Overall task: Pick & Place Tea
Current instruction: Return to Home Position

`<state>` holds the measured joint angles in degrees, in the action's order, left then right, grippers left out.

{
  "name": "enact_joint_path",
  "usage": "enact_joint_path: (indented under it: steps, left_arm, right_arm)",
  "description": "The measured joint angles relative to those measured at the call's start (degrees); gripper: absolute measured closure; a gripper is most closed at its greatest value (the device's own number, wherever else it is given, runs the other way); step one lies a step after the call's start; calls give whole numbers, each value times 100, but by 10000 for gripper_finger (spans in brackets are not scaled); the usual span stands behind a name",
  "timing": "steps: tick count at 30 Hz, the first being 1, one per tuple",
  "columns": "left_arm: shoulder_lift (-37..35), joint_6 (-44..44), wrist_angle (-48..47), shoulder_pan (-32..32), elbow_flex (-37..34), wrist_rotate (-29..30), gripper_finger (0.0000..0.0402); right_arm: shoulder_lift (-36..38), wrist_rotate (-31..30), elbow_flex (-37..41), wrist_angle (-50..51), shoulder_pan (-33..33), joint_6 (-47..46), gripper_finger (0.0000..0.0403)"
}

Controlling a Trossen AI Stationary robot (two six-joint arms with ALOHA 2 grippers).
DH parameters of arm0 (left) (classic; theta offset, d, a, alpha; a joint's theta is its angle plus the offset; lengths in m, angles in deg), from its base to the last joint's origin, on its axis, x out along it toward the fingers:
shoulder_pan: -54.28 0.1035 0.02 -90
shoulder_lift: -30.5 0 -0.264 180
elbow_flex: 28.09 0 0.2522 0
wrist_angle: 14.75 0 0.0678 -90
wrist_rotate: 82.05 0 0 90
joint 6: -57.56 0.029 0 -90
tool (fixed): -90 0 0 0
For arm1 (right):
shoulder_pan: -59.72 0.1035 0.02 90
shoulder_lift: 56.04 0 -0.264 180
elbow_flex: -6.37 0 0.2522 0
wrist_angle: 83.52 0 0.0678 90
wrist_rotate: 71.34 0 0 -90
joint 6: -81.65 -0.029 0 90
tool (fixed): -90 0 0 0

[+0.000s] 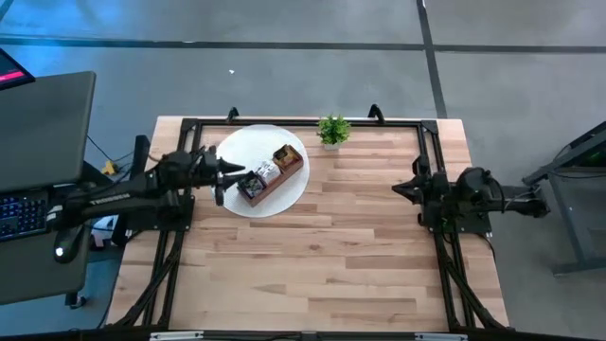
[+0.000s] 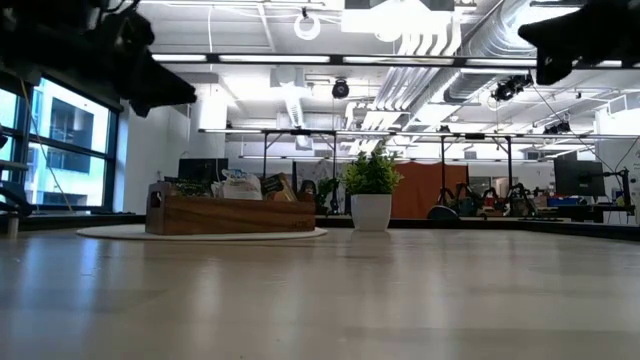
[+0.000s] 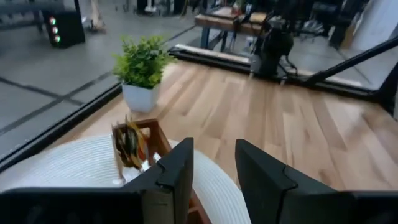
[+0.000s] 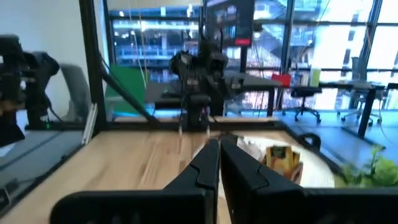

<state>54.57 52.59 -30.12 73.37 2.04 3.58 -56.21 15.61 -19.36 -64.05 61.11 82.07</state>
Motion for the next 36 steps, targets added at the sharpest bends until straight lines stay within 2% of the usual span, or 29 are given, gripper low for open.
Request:
enact_joint_path:
  steps: [4,11,15,25,30,36]
  left_arm:
    - [-725,-3,-245,0,-295,79,284]
    - [-1951,-279,-1227,0,-303,230,284]
    - [-2379,-410,-1317,0,-367,218,284]
    - [-2367,-519,82,0,-1406,-201,284]
    - [-2259,-474,156,0,-1465,-216,284]
    - [-2197,-732,156,0,-1468,-211,284]
  right_arm:
    - [-58,26,253,-34,4,-37,391]
    - [-1,147,390,-62,4,35,391]
    - [-10,177,390,-44,4,180,391]
    - [-8,326,846,-487,4,84,391]
    - [-12,150,860,-465,0,577,391]
    - [-12,28,860,-377,0,605,391]
